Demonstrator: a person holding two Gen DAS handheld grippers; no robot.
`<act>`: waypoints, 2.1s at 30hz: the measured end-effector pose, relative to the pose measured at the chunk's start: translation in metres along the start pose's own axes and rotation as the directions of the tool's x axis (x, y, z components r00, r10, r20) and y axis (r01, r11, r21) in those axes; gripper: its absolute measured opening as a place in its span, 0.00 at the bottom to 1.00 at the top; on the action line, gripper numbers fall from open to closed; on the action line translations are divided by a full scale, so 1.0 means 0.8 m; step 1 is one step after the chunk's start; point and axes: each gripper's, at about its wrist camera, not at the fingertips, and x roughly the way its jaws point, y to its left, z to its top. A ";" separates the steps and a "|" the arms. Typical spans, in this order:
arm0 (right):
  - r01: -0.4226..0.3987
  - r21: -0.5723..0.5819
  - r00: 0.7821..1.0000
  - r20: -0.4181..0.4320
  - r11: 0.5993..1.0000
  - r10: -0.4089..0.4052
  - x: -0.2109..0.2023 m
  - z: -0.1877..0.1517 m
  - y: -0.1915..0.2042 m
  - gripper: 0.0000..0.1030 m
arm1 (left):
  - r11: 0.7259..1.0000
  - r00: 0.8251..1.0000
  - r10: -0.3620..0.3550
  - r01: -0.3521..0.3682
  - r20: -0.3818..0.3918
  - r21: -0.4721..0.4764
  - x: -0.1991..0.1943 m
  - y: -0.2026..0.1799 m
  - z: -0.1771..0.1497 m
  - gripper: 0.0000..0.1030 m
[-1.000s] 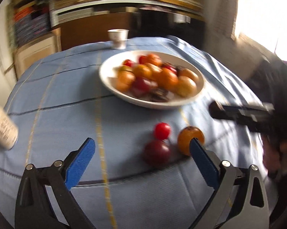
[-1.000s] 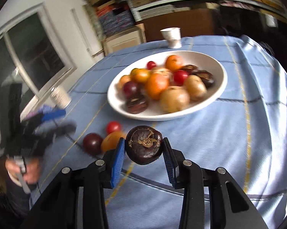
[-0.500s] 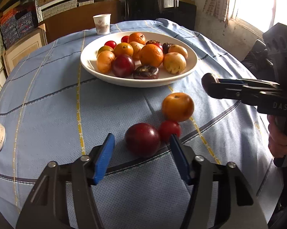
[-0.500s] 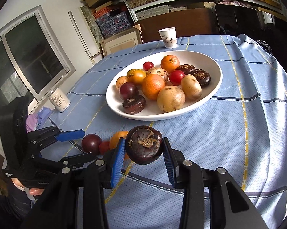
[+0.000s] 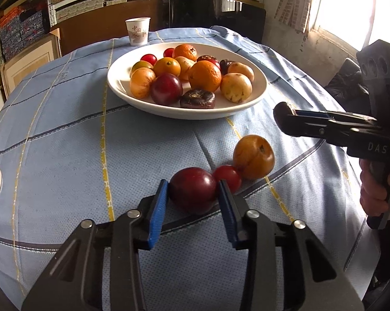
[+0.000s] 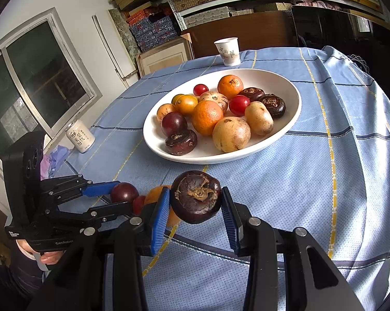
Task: Organize fruits
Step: 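Grasp the dark red plum with the left tool while the right tool holds the brown fruit, then carry both fruits over the white plate and open both tools to release them, then grasp the orange-brown round fruit with the right tool and lift it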
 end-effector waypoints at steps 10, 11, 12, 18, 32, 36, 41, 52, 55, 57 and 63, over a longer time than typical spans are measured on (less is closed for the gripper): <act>0.021 -0.016 0.999 0.040 1.000 -0.020 -0.008 0.000 0.000 0.39 | 0.997 0.996 -0.043 0.048 0.084 -0.064 -0.040 0.012 0.007 0.37; 0.020 -0.020 0.999 0.049 1.000 -0.019 -0.009 0.000 0.000 0.39 | 0.997 0.995 -0.043 0.048 0.092 -0.057 -0.045 0.011 0.010 0.37; 0.016 -0.021 0.998 0.057 1.000 -0.015 -0.010 0.002 0.000 0.39 | 0.998 0.994 -0.041 0.046 0.098 -0.043 -0.049 0.010 0.017 0.37; 0.045 -0.017 0.991 0.130 0.999 -0.043 -0.013 0.033 -0.003 0.39 | 1.000 0.988 -0.005 0.006 0.151 -0.005 -0.050 0.008 0.087 0.37; 0.124 0.034 0.981 0.147 0.992 -0.128 0.055 0.117 -0.045 0.39 | 0.993 0.988 0.087 -0.077 0.126 -0.085 0.052 0.029 0.202 0.57; 0.113 0.024 0.981 0.158 0.993 -0.116 0.049 0.118 -0.042 0.47 | 0.985 0.962 0.145 -0.119 0.230 -0.126 0.015 0.022 0.194 0.92; 0.103 0.001 0.973 0.209 0.995 -0.101 0.019 0.112 -0.028 0.54 | 0.980 0.950 0.182 -0.153 0.253 -0.129 -0.031 0.016 0.156 0.96; 0.126 -0.102 0.981 0.162 0.987 -0.109 0.003 0.040 0.019 0.67 | 0.924 0.967 0.214 -0.155 0.138 -0.349 -0.037 0.072 0.032 0.96; 0.107 -0.131 0.988 0.122 0.986 -0.091 0.006 0.023 0.035 0.67 | 0.904 0.965 0.212 -0.134 0.154 -0.405 -0.045 0.084 0.021 0.96; 0.077 -0.128 0.994 0.086 0.989 -0.066 0.011 0.015 0.040 0.67 | 0.898 0.963 0.225 -0.145 0.151 -0.414 -0.047 0.086 0.018 0.96; 0.071 -0.141 0.997 0.002 0.988 -0.072 0.030 -0.003 0.047 0.67 | 0.899 0.958 0.247 -0.169 0.148 -0.404 -0.049 0.083 0.017 0.96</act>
